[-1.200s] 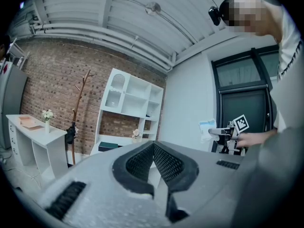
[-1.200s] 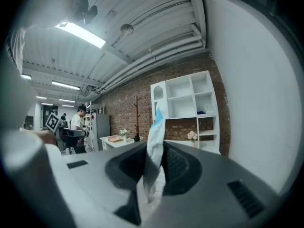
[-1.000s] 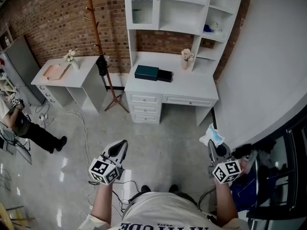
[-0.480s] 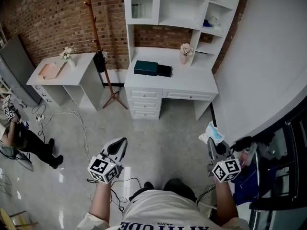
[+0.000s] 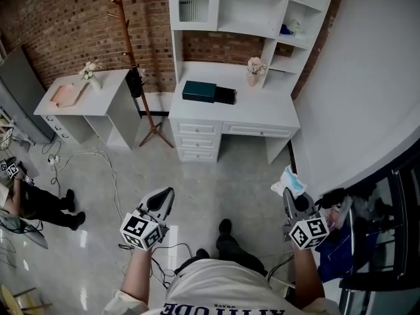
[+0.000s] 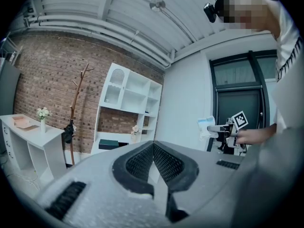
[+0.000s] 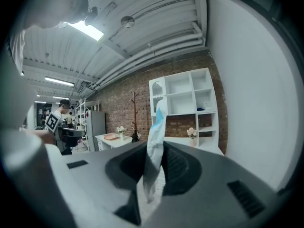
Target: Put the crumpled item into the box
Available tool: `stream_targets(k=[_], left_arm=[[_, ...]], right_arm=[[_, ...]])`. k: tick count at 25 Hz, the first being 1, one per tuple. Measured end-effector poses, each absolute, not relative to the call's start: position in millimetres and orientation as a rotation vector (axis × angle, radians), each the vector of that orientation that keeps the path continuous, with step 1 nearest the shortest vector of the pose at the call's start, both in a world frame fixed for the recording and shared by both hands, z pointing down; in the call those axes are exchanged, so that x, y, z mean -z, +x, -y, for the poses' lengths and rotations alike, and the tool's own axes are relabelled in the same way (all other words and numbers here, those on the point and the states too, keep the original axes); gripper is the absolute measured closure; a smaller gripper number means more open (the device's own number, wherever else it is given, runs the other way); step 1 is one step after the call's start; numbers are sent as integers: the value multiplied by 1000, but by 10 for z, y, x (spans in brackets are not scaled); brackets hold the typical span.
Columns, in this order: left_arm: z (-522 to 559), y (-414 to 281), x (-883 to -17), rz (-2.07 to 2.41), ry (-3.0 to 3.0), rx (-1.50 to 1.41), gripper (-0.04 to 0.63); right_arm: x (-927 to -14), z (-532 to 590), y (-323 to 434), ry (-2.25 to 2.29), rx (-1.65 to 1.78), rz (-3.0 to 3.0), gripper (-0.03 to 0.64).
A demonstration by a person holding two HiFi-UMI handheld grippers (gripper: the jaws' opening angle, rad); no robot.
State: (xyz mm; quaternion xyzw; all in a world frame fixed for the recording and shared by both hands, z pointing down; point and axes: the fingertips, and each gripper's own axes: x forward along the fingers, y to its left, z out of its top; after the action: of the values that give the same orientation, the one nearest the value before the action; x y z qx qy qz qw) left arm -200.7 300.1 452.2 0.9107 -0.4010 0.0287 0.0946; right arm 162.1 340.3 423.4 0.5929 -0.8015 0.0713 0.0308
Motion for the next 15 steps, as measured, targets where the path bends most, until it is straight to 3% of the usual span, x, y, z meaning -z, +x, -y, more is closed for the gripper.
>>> stream_targets(k=[15], left_arm=[[-1929,-1540,-4572,1264,2667,-142,571]], right_arm=[[-4421,-2087,2025,1733,-247,2521,541]])
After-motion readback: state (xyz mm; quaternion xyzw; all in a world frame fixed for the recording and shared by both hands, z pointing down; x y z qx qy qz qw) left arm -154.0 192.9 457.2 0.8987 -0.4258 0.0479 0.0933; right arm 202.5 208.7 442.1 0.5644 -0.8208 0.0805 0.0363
